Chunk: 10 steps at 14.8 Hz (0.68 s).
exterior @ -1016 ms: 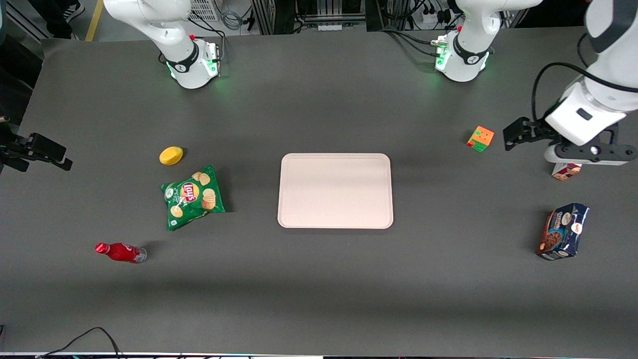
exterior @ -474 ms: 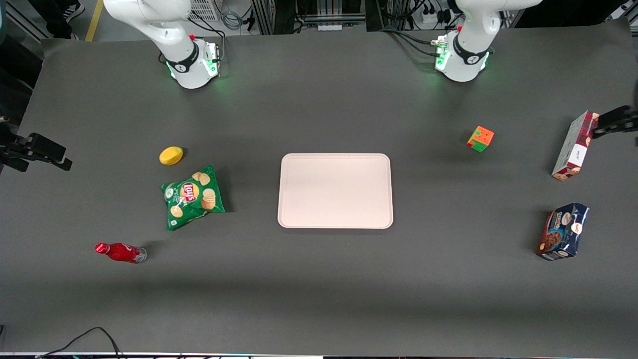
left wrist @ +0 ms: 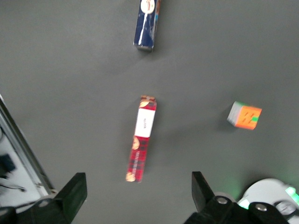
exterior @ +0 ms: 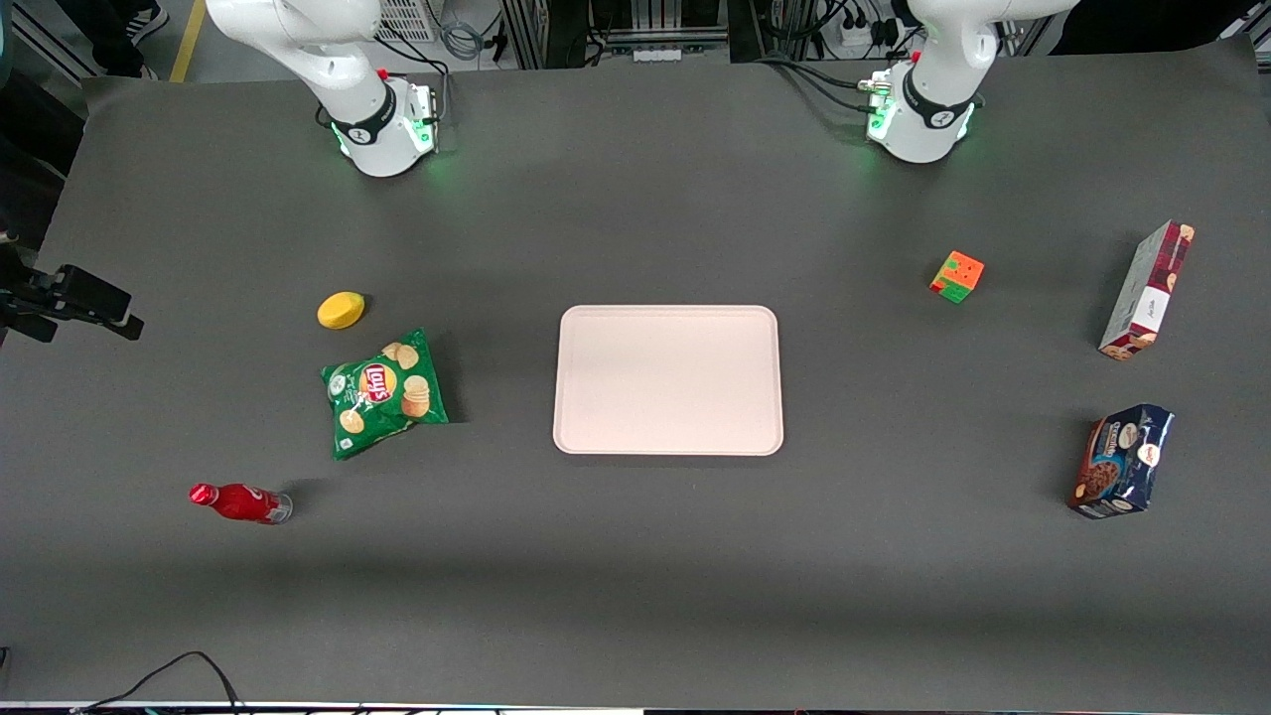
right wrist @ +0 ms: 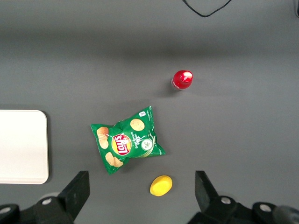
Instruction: Place red cookie box on tray
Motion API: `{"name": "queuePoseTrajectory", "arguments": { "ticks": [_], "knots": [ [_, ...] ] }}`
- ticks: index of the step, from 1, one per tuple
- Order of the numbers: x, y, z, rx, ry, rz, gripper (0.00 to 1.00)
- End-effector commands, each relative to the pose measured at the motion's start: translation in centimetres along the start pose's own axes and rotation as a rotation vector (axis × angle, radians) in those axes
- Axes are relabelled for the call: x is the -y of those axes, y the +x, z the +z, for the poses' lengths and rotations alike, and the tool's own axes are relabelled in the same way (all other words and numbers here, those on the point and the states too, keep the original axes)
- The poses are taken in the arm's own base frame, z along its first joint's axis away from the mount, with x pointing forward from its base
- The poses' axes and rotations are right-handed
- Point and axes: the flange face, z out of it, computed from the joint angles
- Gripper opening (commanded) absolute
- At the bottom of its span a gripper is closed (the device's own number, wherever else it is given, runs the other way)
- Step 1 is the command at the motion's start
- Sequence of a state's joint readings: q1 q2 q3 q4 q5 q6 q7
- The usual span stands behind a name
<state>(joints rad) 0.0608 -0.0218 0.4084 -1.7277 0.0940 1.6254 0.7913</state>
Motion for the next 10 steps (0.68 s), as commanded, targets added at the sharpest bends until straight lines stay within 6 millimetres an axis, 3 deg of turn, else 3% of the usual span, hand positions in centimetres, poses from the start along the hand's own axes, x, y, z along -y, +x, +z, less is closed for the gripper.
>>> {"name": "queuePoseTrajectory", "arguments": {
  "ticks": [1,4,10],
  "knots": [
    [2.0,-0.9,4.3,0.01,0.033,0.265,1.0],
    [1.7,-1.1,9.2,0.026,0.015,0.326,1.0],
    [1.2,-2.8,15.6,0.037,-0.02,0.316,1.0]
  ]
}}
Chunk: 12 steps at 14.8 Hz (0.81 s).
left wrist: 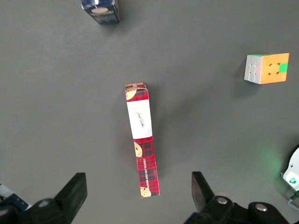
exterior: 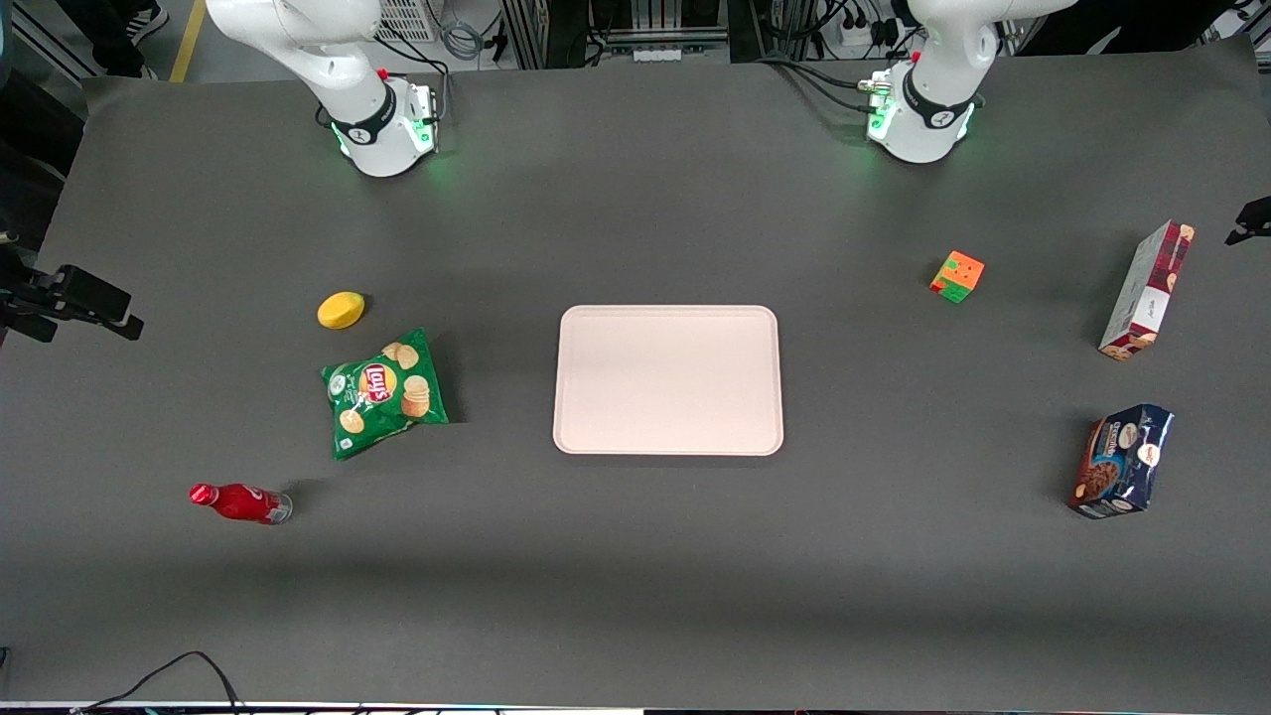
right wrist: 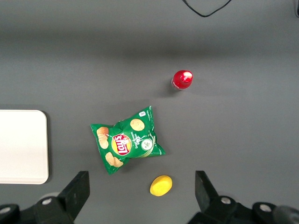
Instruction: Place red cookie box on tray
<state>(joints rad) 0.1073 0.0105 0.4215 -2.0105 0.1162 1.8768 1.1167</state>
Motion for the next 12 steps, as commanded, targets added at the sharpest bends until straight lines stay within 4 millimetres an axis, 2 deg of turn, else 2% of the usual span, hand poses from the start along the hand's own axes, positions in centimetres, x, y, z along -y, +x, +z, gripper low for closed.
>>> {"name": "queuePoseTrajectory", "arguments": {
  "ticks": [1,8,12],
  "knots": [
    [-0.6,-1.8,4.1,-0.018,0.041,0.014,1.0],
    [-1.3,-5.8,11.2,-0.047,0.068,-0.051,1.0],
    [-1.7,-6.8,14.3,-0.056,0.088,-0.078,1.0]
  ]
}}
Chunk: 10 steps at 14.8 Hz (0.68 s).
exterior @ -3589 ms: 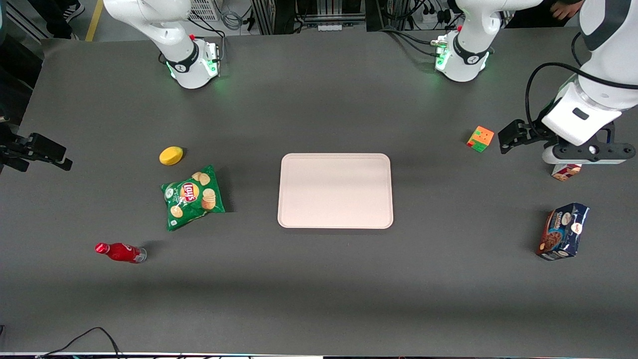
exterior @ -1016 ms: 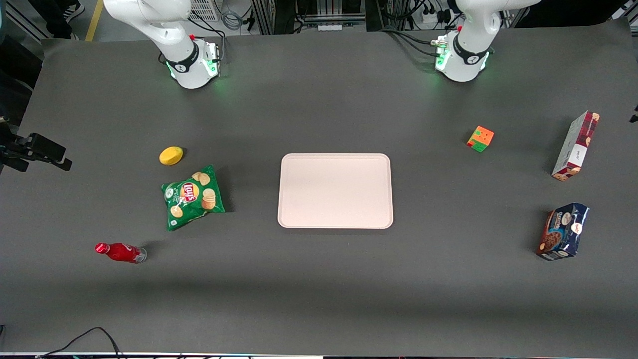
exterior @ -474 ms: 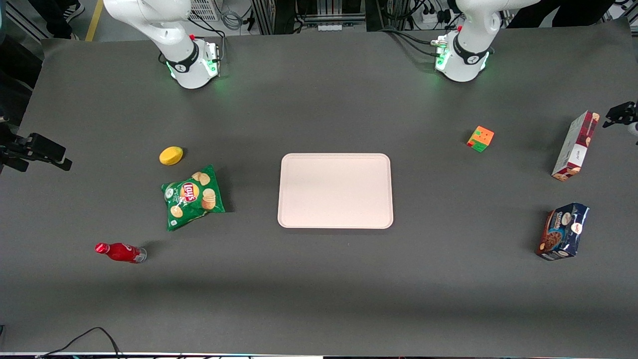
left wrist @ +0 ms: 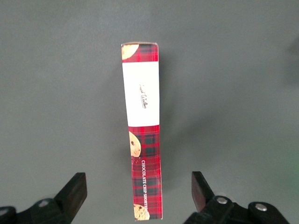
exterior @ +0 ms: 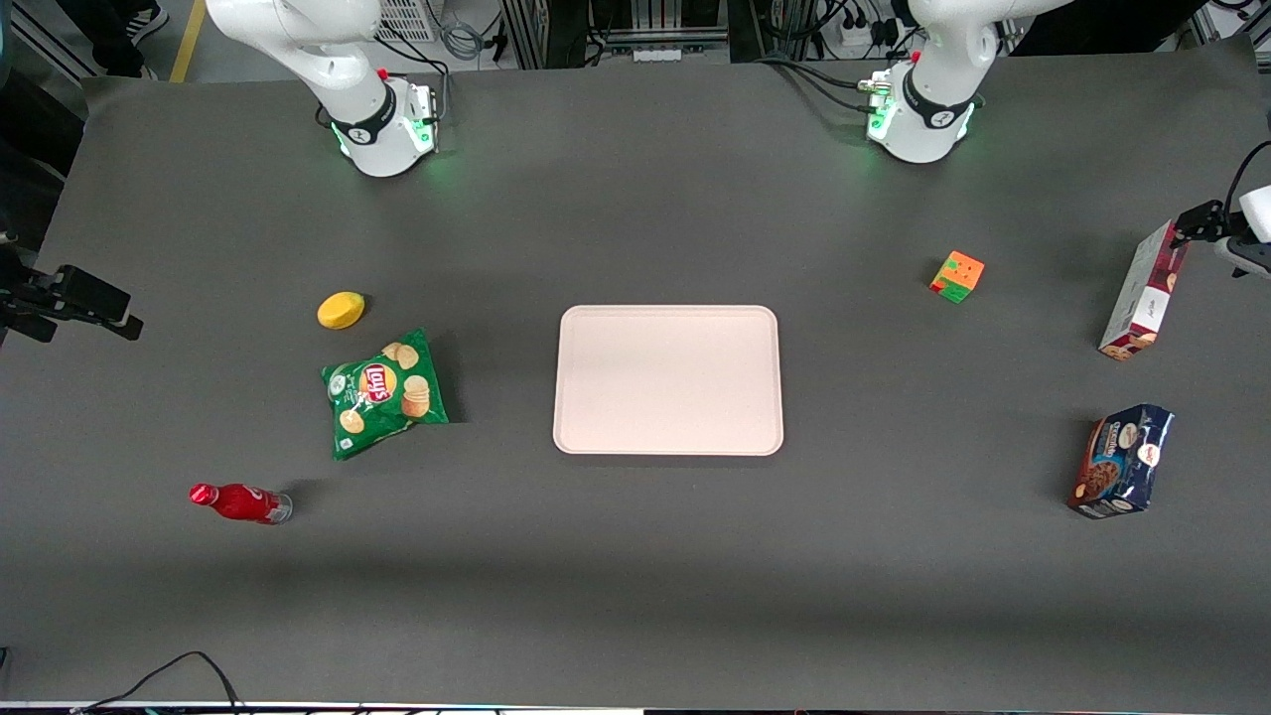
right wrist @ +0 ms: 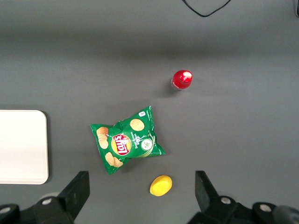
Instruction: Place red cookie box on tray
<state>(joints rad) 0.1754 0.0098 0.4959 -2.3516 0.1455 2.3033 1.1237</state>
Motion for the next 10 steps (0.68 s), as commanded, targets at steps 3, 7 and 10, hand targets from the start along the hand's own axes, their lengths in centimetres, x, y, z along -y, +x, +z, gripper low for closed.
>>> {"name": "queuePoseTrajectory", "arguments": {
  "ticks": [3,7,10],
  "knots": [
    [0.0,-1.1,3.5,-0.008,0.051,-0.014,1.0],
    [0.5,-1.5,5.2,-0.001,0.065,-0.024,1.0],
    [-0.4,-1.7,6.7,-0.01,0.02,-0.06,1.0]
  ]
}}
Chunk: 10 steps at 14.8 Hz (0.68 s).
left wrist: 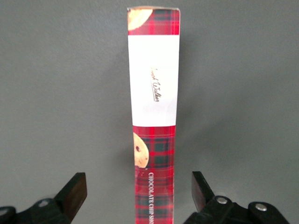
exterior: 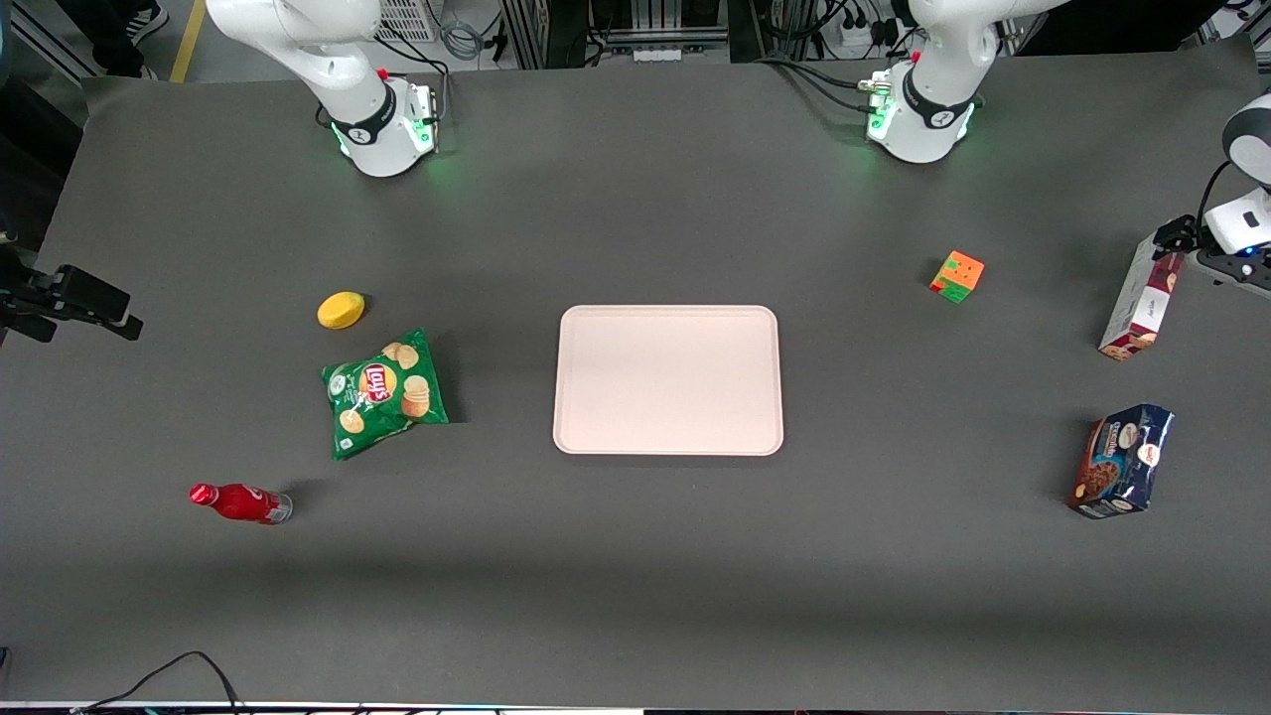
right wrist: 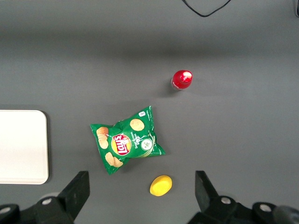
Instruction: Place red cookie box on tray
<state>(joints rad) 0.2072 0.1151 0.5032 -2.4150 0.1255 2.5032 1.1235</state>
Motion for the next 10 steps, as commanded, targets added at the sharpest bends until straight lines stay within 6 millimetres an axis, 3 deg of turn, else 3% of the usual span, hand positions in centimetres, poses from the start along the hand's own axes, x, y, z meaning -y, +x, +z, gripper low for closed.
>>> {"name": "queuePoseTrajectory", "arguments": {
  "ticks": [1,10],
  "knots": [
    [-0.8,-0.6,1.3,-0.012,-0.027,-0.023,1.0],
    [-1.1,-0.8,4.0,-0.007,-0.029,-0.054,1.0]
  ]
}}
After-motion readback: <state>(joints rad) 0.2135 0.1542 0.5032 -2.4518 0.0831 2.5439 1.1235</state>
